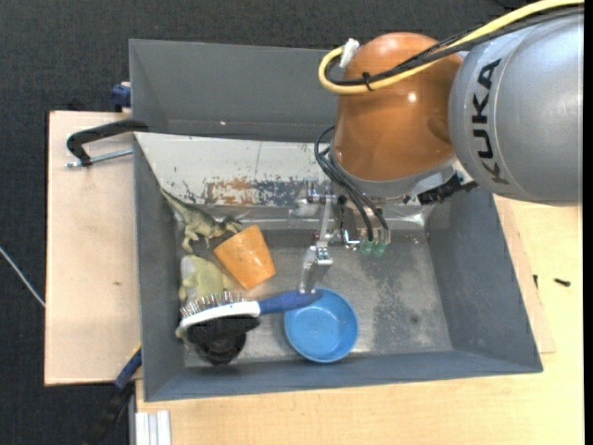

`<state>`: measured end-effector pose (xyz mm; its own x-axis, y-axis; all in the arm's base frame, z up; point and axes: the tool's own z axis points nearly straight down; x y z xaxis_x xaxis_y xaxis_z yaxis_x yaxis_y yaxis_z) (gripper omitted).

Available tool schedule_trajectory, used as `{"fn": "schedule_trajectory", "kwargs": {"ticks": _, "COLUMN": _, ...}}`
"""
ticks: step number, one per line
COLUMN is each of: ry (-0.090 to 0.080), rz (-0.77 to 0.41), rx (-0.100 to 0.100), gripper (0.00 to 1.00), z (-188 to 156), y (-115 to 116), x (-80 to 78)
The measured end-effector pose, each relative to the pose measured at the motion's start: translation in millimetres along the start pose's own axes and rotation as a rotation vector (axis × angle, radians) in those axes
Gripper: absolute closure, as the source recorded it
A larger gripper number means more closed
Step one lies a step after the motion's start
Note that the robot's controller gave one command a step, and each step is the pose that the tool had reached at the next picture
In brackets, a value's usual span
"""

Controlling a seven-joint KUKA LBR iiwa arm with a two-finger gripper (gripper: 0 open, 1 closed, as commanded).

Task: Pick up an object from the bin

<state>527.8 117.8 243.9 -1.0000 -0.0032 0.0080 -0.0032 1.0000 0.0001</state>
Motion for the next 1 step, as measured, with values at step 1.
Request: {"fn": "schedule_trajectory", "kwargs": {"ticks": 1, "ry": -0.002, "rz": -0.397, "rx": 0.002, "gripper": 0.0, "z": 90.5, "y": -61.3, "x": 34.4}}
